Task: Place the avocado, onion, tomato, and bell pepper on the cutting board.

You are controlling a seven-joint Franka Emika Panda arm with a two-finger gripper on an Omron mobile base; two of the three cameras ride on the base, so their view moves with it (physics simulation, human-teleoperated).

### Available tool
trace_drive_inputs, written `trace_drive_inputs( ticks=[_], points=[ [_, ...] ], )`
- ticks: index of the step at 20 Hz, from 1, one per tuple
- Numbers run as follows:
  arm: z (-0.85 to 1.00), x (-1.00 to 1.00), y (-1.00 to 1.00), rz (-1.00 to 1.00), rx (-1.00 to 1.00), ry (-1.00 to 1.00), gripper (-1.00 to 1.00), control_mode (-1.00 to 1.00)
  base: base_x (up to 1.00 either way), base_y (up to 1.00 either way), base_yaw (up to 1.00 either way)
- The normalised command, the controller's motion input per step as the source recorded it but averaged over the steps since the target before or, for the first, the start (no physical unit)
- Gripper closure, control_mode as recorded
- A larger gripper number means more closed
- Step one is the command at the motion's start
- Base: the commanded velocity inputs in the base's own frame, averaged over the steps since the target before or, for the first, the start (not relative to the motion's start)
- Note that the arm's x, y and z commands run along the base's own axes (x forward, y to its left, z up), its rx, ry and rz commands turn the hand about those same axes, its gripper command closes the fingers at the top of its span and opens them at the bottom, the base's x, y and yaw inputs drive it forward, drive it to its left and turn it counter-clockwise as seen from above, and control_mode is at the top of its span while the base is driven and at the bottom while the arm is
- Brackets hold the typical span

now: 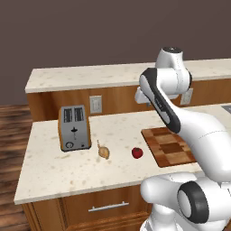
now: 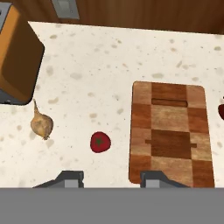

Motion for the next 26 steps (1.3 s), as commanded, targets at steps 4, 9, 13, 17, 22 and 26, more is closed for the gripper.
trace_drive_inputs(
  ticks=[4,9,13,17,22,26],
  points=[
    [-0.01,0.0,0.0,0.0,0.0,0.0,-1.0,-1.0,0.0,0.0,0.0],
    [-0.08,-0.03,0.01,0.0,0.01,0.02,-1.0,-1.0,0.0,0.0,0.0],
    [-0.15,0.03,0.1,0.0,0.0,0.0,-1.0,-1.0,0.0,0.0,0.0],
    [-0.18,0.01,0.17,0.0,0.0,0.0,-1.0,-1.0,0.0,0.0,0.0],
    [-0.19,0.0,0.2,0.0,0.01,0.0,-1.0,-1.0,0.0,0.0,0.0],
    [-0.26,0.0,0.05,0.0,0.0,0.03,-1.0,-1.0,0.0,0.0,0.0]
  ],
)
